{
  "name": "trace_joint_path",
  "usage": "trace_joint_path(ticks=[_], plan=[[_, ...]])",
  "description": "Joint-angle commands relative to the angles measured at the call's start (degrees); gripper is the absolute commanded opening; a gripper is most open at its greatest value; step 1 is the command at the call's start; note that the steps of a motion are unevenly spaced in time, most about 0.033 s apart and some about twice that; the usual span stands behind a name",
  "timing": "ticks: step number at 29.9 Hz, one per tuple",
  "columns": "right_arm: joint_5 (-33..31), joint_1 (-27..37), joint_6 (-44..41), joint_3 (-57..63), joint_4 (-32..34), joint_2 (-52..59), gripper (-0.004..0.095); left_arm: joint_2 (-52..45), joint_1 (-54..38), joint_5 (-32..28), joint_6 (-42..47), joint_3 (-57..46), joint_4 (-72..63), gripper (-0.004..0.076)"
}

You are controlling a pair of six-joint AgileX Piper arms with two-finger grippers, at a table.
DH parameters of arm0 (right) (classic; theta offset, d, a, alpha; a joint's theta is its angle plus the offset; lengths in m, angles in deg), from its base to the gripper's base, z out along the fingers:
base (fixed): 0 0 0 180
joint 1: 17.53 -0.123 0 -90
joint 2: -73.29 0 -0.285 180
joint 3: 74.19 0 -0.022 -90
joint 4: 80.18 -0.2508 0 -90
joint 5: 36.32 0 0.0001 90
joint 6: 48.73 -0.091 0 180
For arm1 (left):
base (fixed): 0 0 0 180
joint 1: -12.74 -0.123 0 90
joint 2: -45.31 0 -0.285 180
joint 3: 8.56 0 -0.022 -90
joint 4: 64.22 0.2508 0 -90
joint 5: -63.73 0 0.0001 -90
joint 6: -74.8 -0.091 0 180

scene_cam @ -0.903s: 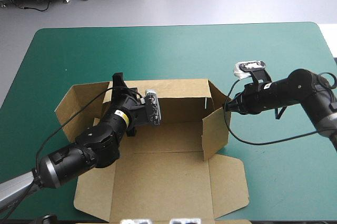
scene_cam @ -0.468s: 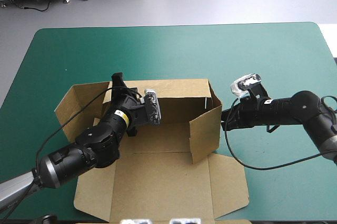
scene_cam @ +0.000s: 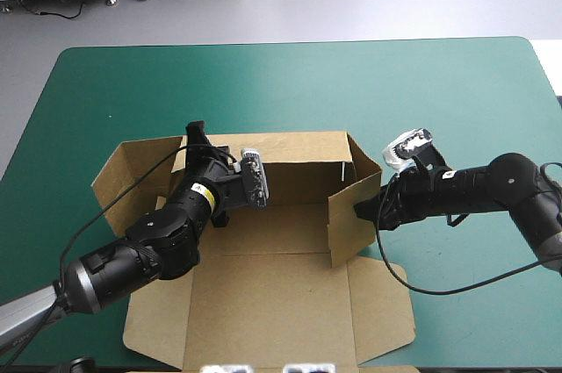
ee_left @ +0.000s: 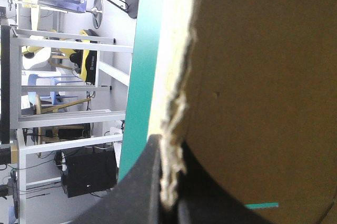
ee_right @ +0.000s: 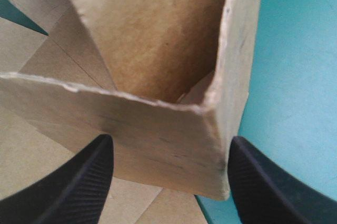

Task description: Fold the box

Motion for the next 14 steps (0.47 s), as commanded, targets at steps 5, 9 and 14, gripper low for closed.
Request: trace_joint_path(ticks=[5, 9, 14], plan=[[3.16, 0.33, 3.15, -1.07, -4.73, 1.36, 0.0642, -1.33, 0.28, -1.21, 1.55, 1.54, 0.95, -0.0006], [2.88, 0.33, 4.22, -0.24, -6.42, 1.36, 0.0635, -1.33, 0.28, -1.21, 1.55, 1.54, 0.95, -0.0006], [4.05, -2.22, 4.22, -0.19, -6.30, 1.36, 0.0590, -1.33, 0.28, -1.21, 1.55, 1.54, 0.95, -0.0006]])
